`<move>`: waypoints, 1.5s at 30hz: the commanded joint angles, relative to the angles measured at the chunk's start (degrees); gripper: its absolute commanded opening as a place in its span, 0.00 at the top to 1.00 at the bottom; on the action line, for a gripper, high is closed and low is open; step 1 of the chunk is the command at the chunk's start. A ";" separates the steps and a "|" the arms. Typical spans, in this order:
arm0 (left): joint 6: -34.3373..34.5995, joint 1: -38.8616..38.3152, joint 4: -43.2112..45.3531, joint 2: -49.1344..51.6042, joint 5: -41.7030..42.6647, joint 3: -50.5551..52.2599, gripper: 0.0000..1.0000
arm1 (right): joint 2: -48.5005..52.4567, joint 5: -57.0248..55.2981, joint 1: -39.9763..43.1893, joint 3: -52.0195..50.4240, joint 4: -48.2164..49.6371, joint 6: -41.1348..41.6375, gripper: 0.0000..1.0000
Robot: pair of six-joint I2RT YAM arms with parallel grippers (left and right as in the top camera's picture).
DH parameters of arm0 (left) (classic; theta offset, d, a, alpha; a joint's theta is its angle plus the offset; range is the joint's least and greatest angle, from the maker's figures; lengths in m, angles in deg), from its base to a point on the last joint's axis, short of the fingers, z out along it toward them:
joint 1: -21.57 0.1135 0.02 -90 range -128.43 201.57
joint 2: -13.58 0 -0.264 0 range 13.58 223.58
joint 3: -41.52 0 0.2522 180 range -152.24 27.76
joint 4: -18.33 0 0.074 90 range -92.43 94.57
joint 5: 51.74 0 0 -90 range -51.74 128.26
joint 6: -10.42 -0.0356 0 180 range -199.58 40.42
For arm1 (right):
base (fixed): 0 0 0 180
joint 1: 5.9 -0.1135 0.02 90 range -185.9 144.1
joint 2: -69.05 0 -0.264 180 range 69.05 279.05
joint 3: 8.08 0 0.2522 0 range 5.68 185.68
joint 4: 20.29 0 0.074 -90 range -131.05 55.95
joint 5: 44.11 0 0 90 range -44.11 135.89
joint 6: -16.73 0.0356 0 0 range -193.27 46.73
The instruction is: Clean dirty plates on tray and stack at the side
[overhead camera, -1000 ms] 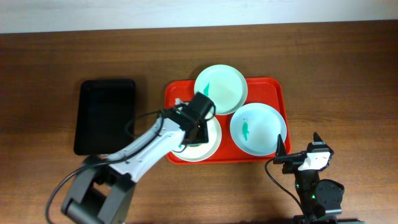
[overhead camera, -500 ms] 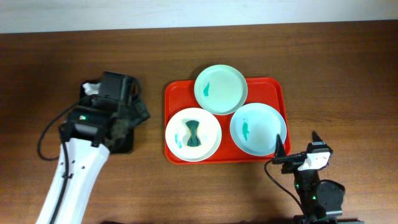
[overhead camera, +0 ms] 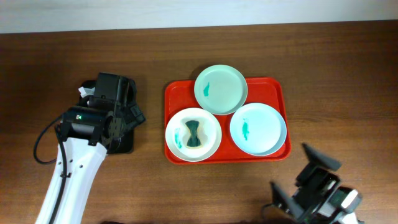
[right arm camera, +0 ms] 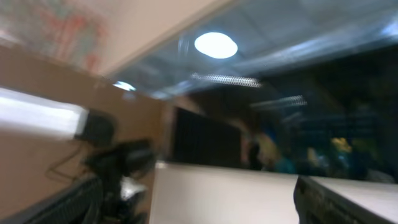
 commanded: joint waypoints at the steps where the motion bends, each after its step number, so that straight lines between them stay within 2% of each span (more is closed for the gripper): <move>1: 0.15 0.31 -0.04 -0.15 0.20 -0.15 0.01 | 2.43 -10.08 0.20 16.09 -18.14 -6.34 0.02; 5: 0.17 0.31 -0.02 -0.15 0.22 -0.15 0.01 | 14.53 -12.66 0.20 41.35 -62.71 -20.44 0.01; 8: 0.17 0.31 -0.02 -0.13 0.20 -0.15 0.01 | 28.09 -12.57 0.20 56.59 -89.15 -22.88 0.02; 12: 0.20 0.31 -0.02 -0.15 0.22 -0.15 0.01 | 40.28 0.90 0.13 63.14 -100.89 -22.23 0.02; 14: 0.20 0.31 -0.02 -0.13 0.22 -0.15 0.01 | 45.88 9.44 0.13 62.53 -101.04 -22.23 0.01; 16: 0.17 0.31 -0.02 -0.15 0.42 -0.15 0.01 | 51.12 12.46 0.00 62.40 -100.63 -22.75 0.02; 17: 0.20 0.31 0.00 -0.15 0.98 -0.15 0.01 | 54.16 11.06 -0.55 62.40 -100.59 -22.67 0.00; 18: 0.20 0.31 0.00 -0.15 1.51 -0.15 0.01 | 56.63 8.74 -1.31 62.40 -100.59 -22.62 0.10; 19: 0.17 0.31 0.02 -0.15 1.88 -0.15 0.01 | 58.95 4.79 -2.36 62.40 -100.61 -21.55 0.14; 21: 0.20 0.31 0.02 -0.13 2.16 -0.15 0.01 | 65.57 -6.45 -5.68 62.40 -100.67 -14.73 0.12; 25: 0.20 0.31 0.50 -0.15 2.16 -0.15 0.01 | 78.12 -18.58 -13.92 62.40 -99.73 -9.97 0.17; 29: 0.20 0.31 1.18 -0.15 2.43 -0.15 0.01 | 90.95 -20.96 -20.68 62.40 -92.37 -8.83 0.17; 30: 0.17 0.31 1.31 -0.15 2.69 -0.15 0.01 | 94.33 -20.94 -21.62 62.40 -90.03 -8.83 0.20; 32: 0.17 0.31 1.29 -0.15 2.75 -0.15 0.01 | 100.17 -20.55 -22.53 62.40 -85.96 -8.83 0.34; 33: 0.17 0.31 1.29 -0.15 2.78 -0.15 0.01 | 102.40 -20.48 -22.77 62.40 -84.32 -8.83 0.34; 37: 0.17 0.31 1.31 -0.15 2.78 -0.15 0.01 | 106.99 -20.11 -23.17 62.40 -79.91 -9.73 0.35; 40: 0.17 0.31 1.46 -0.13 2.78 -0.15 0.01 | 107.01 -20.13 -23.45 62.40 -78.07 -9.97 0.39; 45: 0.17 0.31 1.51 -0.13 2.78 -0.15 0.01 | 107.10 -23.41 -25.42 62.18 -76.59 -10.99 0.39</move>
